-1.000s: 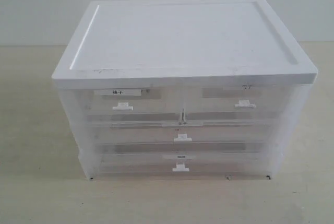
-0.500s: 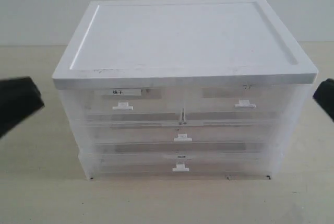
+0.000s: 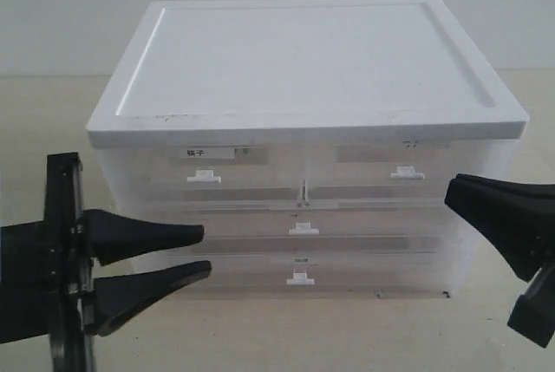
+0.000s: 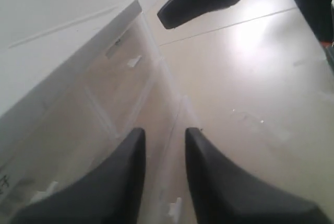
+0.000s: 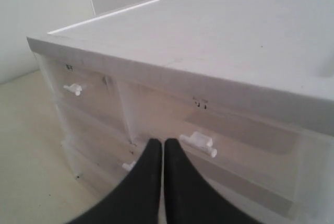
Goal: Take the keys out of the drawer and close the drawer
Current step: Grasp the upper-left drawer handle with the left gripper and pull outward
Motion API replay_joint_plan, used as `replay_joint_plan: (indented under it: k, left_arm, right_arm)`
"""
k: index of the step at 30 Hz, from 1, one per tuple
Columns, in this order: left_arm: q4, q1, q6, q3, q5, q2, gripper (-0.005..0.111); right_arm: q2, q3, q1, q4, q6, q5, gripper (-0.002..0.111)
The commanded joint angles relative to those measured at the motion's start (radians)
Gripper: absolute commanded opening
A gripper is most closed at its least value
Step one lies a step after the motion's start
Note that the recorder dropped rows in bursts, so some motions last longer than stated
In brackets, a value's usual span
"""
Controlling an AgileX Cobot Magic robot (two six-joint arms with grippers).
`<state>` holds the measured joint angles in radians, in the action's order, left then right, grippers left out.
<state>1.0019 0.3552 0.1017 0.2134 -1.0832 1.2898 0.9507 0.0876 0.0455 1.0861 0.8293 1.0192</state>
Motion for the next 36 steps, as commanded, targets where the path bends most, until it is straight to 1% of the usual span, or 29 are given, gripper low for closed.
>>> replay_joint_plan:
  k: [1, 4, 7, 8, 12, 14, 17, 21, 24, 28, 30, 33, 34, 36]
  left_arm:
    - [-0.178, 0.078, -0.319, 0.037, 0.082, 0.079, 0.042]
    - [-0.258, 0.109, -0.518, 0.05, 0.179, 0.088, 0.042]
    - [-0.383, 0.133, -0.674, 0.05, 0.184, 0.088, 0.042]
    - [-0.404, 0.142, -0.716, 0.05, 0.181, 0.088, 0.042]
    - [-0.414, 0.168, -0.905, 0.05, 0.189, 0.088, 0.042]
    - [-0.414, 0.169, -0.982, 0.05, 0.19, 0.092, 0.042]
    - [-0.449, 0.169, -1.024, 0.06, 0.188, 0.105, 0.042]
    - [-0.47, 0.169, -1.145, 0.071, 0.171, 0.137, 0.042]
    - [-0.53, 0.169, -1.229, 0.071, 0.144, 0.157, 0.04]
    - [-0.652, 0.169, -1.32, 0.071, 0.14, 0.168, 0.038]
    - [-0.666, 0.169, -1.322, 0.071, 0.126, 0.168, 0.037]
    - [-0.645, 0.169, -1.322, 0.071, 0.109, 0.168, 0.035]
    - [-0.647, 0.169, -1.322, 0.071, 0.115, 0.168, 0.033]
    - [-0.647, 0.169, -1.32, 0.071, 0.134, 0.172, 0.024]
  right_arm:
    - [0.024, 0.007, 0.004, -0.007, -0.027, 0.022, 0.0]
    - [0.024, 0.007, 0.004, -0.007, -0.028, 0.006, 0.0]
    - [0.024, 0.007, 0.004, -0.007, -0.028, -0.001, 0.0]
    - [0.024, 0.007, 0.004, -0.007, -0.028, -0.001, 0.0]
    - [0.024, 0.007, 0.004, -0.007, -0.028, -0.003, 0.0]
    - [0.024, 0.007, 0.004, -0.007, -0.028, -0.007, 0.0]
    - [0.024, 0.007, 0.004, -0.007, -0.028, -0.007, 0.0]
    - [0.024, 0.007, 0.004, -0.007, -0.026, -0.007, 0.0]
    - [0.024, 0.007, 0.004, -0.007, -0.025, -0.007, 0.0]
    - [0.024, 0.007, 0.004, -0.007, -0.025, -0.007, 0.0]
    - [0.024, 0.007, 0.004, -0.007, -0.025, -0.007, 0.0]
    - [0.024, 0.007, 0.004, -0.007, -0.025, -0.007, 0.0]
    - [0.024, 0.007, 0.004, -0.007, -0.025, -0.007, 0.0]
    - [0.024, 0.007, 0.004, -0.007, -0.025, -0.007, 0.0]
